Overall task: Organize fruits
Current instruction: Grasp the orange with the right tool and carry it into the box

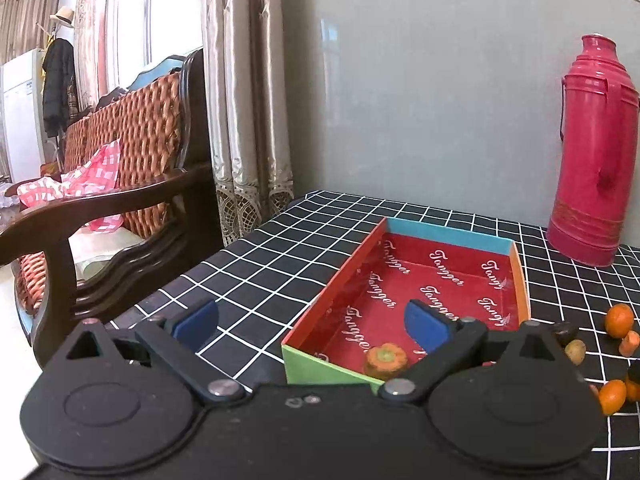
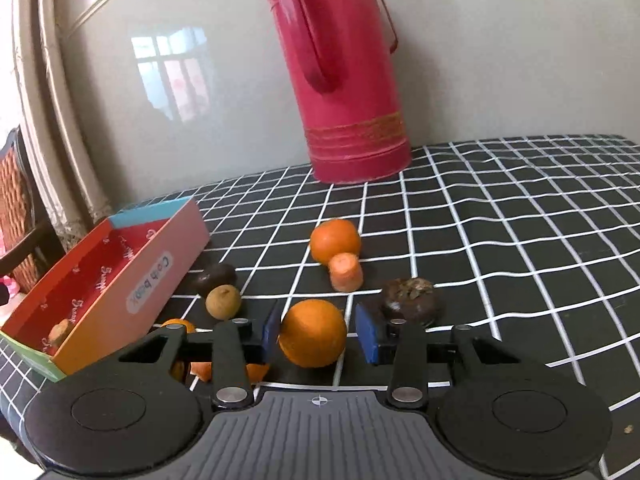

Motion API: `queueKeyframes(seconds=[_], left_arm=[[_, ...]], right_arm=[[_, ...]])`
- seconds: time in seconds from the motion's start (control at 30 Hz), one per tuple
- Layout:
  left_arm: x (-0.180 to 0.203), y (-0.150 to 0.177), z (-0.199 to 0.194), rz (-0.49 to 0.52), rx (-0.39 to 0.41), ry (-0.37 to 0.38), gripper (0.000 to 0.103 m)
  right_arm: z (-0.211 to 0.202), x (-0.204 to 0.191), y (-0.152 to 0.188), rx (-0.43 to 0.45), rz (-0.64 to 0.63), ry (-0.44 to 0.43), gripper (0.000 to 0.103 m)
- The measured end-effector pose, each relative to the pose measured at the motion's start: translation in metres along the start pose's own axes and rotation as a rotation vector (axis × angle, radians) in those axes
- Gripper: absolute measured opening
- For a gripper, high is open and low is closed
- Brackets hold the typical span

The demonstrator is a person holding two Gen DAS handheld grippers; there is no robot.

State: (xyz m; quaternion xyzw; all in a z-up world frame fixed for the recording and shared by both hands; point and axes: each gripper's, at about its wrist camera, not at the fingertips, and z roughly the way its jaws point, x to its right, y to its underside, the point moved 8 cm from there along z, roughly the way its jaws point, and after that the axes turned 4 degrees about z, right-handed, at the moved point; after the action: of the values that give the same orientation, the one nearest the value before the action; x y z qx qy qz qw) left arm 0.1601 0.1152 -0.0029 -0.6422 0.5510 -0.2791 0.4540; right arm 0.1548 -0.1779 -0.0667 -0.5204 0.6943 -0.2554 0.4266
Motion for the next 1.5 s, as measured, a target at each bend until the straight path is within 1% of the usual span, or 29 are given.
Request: queueKeyframes(seconds=[0.1,0.17,0.23,0.27,0.33,0.43,0.5,0.57,0.67,0.73,0.83,0.9,1.0,1.13,1.17,1.2,1.23,1.27,1.3,1.37,1.43,1.5], left_arm=[[-0.001,0.001,0.001,0.005,-0.004,-0.004,0.094],[-0.004,0.001,0.001,0.004,-0.002,-0.012,0.094],[-0.007,0.001,0.001,-0.004,-0.004,-0.022,0.094],[-0.01,0.001,0.002,-0.012,-0.007,-0.024,0.094],[-0.015,0.001,0.003,-0.029,-0.011,-0.038,0.094],[-0.026,0.0,0.004,-0.057,-0.016,-0.073,0.095],[-0.034,0.0,0.006,-0.078,-0.025,-0.096,0.095],[-0.043,0.002,0.008,-0.103,-0.042,-0.119,0.095],[-0.057,0.006,0.012,-0.132,-0.066,-0.149,0.096],[-0.065,0.008,0.014,-0.143,-0.081,-0.159,0.096],[-0.075,0.011,0.016,-0.151,-0.095,-0.177,0.096],[-0.082,0.011,0.017,-0.153,-0.098,-0.192,0.096],[-0.09,0.012,0.017,-0.172,-0.104,-0.197,0.096],[-0.096,0.012,0.017,-0.182,-0.103,-0.199,0.096],[-0.097,0.012,0.017,-0.18,-0.103,-0.199,0.096],[-0.097,0.012,0.017,-0.181,-0.104,-0.199,0.096],[-0.097,0.012,0.016,-0.18,-0.105,-0.197,0.096],[-0.097,0.012,0.016,-0.181,-0.105,-0.196,0.096],[-0.097,0.011,0.017,-0.182,-0.105,-0.193,0.096],[-0.095,0.011,0.016,-0.177,-0.101,-0.19,0.096],[-0.089,0.01,0.015,-0.165,-0.095,-0.184,0.096],[-0.082,0.008,0.014,-0.148,-0.084,-0.169,0.096]], right_arm=[[0.004,-0.001,0.001,-0.008,0.018,-0.009,0.041],[0.008,-0.004,0.004,-0.034,0.027,-0.034,0.04],[0.007,-0.005,0.004,-0.026,0.029,-0.028,0.038],[0.006,-0.005,0.002,-0.016,0.024,-0.022,0.038],[-0.001,-0.007,-0.003,0.033,0.016,-0.01,0.038],[-0.013,-0.02,-0.011,0.109,-0.054,0.0,0.038],[-0.02,-0.034,-0.014,0.152,-0.088,-0.037,0.038],[-0.027,-0.056,-0.015,0.193,-0.136,-0.094,0.038],[-0.034,-0.095,-0.01,0.219,-0.195,-0.217,0.038],[-0.034,-0.119,-0.005,0.219,-0.231,-0.278,0.038],[-0.028,-0.154,0.008,0.197,-0.292,-0.341,0.039],[-0.02,-0.173,0.02,0.175,-0.354,-0.356,0.039],[-0.01,-0.189,0.037,0.136,-0.421,-0.349,0.039],[0.003,-0.199,0.05,0.097,-0.444,-0.357,0.039],[0.005,-0.199,0.051,0.09,-0.443,-0.361,0.045],[0.003,-0.199,0.052,0.096,-0.438,-0.36,0.064],[0.001,-0.198,0.051,0.109,-0.43,-0.359,0.076],[-0.003,-0.197,0.048,0.129,-0.419,-0.357,0.092],[-0.008,-0.195,0.044,0.161,-0.406,-0.35,0.095],[-0.018,-0.189,0.036,0.215,-0.394,-0.333,0.096],[-0.024,-0.179,0.028,0.259,-0.386,-0.283,0.098],[-0.027,-0.167,0.02,0.287,-0.373,-0.229,0.103]])
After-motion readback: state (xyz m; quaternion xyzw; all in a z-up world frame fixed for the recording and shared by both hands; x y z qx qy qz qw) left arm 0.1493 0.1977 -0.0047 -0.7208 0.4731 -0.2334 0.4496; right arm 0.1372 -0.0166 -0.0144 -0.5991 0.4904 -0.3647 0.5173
